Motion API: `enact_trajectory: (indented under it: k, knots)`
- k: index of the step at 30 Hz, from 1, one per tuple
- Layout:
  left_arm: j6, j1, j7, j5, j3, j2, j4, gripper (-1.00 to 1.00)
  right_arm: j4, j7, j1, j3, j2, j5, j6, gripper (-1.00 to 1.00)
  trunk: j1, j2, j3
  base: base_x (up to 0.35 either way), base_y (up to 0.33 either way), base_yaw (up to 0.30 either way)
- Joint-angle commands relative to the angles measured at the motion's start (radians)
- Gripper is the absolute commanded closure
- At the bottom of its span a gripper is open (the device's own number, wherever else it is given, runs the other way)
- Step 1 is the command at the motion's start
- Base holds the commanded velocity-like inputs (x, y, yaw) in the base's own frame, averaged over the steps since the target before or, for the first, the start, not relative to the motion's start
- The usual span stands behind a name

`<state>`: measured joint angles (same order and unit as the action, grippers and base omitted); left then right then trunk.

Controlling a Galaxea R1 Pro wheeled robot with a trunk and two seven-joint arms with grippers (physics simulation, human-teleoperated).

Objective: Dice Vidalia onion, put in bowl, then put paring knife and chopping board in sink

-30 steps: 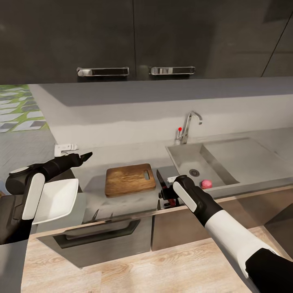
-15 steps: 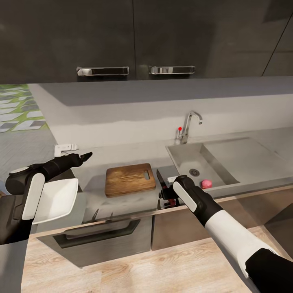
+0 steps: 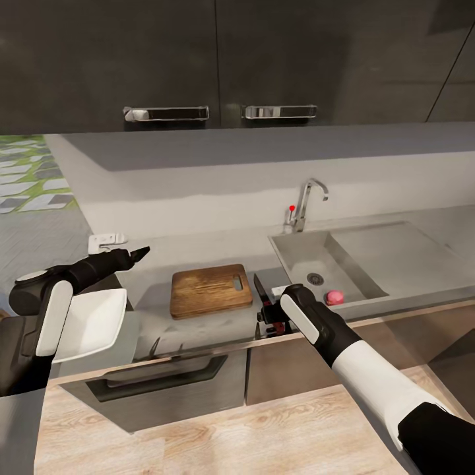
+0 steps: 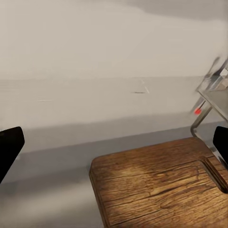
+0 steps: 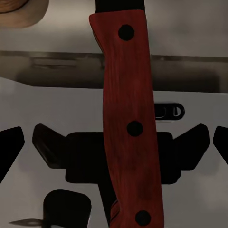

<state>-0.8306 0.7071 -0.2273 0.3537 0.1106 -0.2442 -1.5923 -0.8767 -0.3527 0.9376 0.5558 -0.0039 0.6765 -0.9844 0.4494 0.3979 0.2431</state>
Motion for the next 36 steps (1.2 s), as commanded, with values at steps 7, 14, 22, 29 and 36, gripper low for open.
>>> enact_trajectory:
  k: [7, 14, 22, 29, 36]
  knots:
    - [-0.005, 0.000, -0.006, -0.002, 0.001, 0.000, 0.000, -1.00, 0.000, -0.009, 0.001, 0.003, -0.001, 0.009, -0.003, -1.00, 0.001, 0.002, 0.002, 0.000, 0.000, 0.000]
    - [-0.005, 0.000, -0.006, -0.002, 0.001, 0.000, -0.001, -1.00, -0.001, -0.009, 0.001, 0.003, -0.001, 0.008, -0.003, -1.00, 0.001, 0.002, 0.002, 0.000, 0.000, 0.000]
    - [-0.005, 0.001, -0.006, -0.002, 0.002, -0.001, -0.001, -1.00, -0.001, -0.009, 0.001, 0.002, -0.001, 0.008, -0.002, 1.00, 0.001, 0.002, 0.002, 0.000, 0.000, 0.000]
    - [-0.005, 0.000, -0.006, -0.002, 0.001, -0.001, -0.001, -1.00, -0.001, -0.009, 0.001, 0.003, -0.001, 0.008, -0.002, 1.00, 0.001, 0.002, 0.002, 0.000, 0.000, 0.000]
    - [-0.005, 0.001, -0.006, -0.002, 0.001, -0.001, -0.001, -1.00, -0.001, -0.009, 0.001, 0.003, -0.001, 0.008, -0.003, 1.00, 0.001, 0.002, -0.002, 0.000, 0.000, 0.000]
